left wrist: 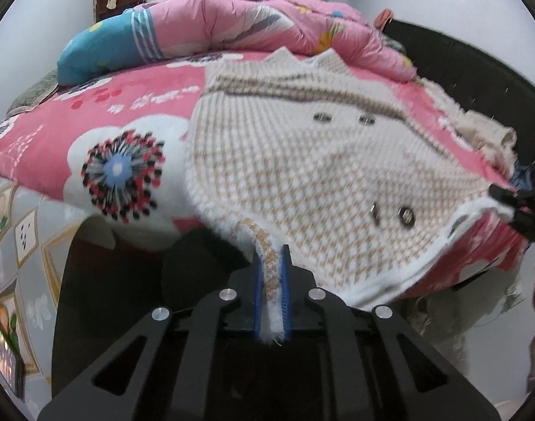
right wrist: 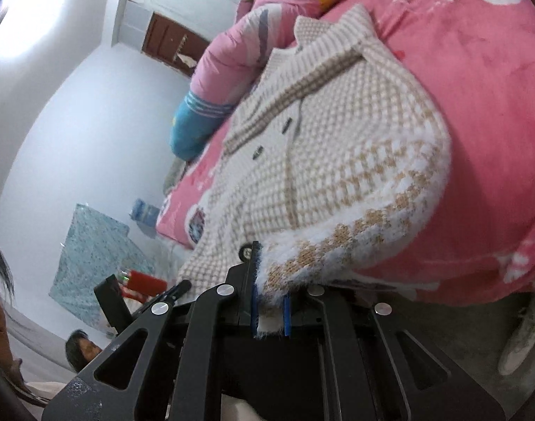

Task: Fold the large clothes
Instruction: 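Grasp the fluffy hem with the left tool while the right tool holds it, then fold the held hem up over the coat body toward the collar with both tools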

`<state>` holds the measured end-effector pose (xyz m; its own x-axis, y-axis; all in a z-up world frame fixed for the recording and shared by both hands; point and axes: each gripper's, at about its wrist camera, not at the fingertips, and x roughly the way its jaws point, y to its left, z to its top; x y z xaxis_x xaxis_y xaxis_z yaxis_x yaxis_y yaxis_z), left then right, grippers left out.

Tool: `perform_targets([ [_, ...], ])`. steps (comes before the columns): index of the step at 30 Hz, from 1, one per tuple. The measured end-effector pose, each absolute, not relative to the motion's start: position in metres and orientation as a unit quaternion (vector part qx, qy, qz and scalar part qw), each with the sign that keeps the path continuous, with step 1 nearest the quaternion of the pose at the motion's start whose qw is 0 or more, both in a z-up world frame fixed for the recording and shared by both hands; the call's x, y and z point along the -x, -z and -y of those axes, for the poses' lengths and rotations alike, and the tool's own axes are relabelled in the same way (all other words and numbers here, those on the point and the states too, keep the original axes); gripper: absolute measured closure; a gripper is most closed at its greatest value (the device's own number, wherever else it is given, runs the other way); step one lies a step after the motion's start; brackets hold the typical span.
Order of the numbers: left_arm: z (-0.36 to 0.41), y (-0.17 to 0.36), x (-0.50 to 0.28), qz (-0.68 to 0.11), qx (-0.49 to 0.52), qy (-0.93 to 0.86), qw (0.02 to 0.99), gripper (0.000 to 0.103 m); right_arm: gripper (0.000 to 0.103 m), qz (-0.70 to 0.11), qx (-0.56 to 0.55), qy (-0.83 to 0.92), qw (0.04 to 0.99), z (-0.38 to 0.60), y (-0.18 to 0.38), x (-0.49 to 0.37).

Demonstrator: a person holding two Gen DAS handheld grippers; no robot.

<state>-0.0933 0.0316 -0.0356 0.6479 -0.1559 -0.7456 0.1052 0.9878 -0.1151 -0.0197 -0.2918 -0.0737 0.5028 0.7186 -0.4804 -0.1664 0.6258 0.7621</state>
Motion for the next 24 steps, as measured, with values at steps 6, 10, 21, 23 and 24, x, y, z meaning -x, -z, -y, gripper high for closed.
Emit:
perform_targets([
  [6,-0.046,-0.006,0.061,-0.386,0.068,0.097,0.915,0.094,0.095,-0.382,-0.34,-0.288,0.809,0.301,0.046,-0.004],
  [10,-0.053,-0.032,0.024,-0.368,0.081,0.102,0.921,0.094,0.095,-0.355,-0.348,-0.296,0.816,0.304,0.024,-0.029],
  [21,-0.088,-0.014,-0.111,-0.406,0.133,0.073,0.901,0.092,0.095,-0.318,-0.347,-0.24,0.849,0.313,0.014,-0.123],
  [23,-0.092,0.001,-0.134,-0.424,0.142,0.069,0.892,0.09,0.095,-0.325,-0.336,-0.212,0.858,0.312,0.022,-0.141],
  [24,-0.094,0.009,-0.145,-0.433,0.147,0.069,0.887,0.089,0.094,-0.332,-0.329,-0.196,0.862,0.313,0.028,-0.15],
])
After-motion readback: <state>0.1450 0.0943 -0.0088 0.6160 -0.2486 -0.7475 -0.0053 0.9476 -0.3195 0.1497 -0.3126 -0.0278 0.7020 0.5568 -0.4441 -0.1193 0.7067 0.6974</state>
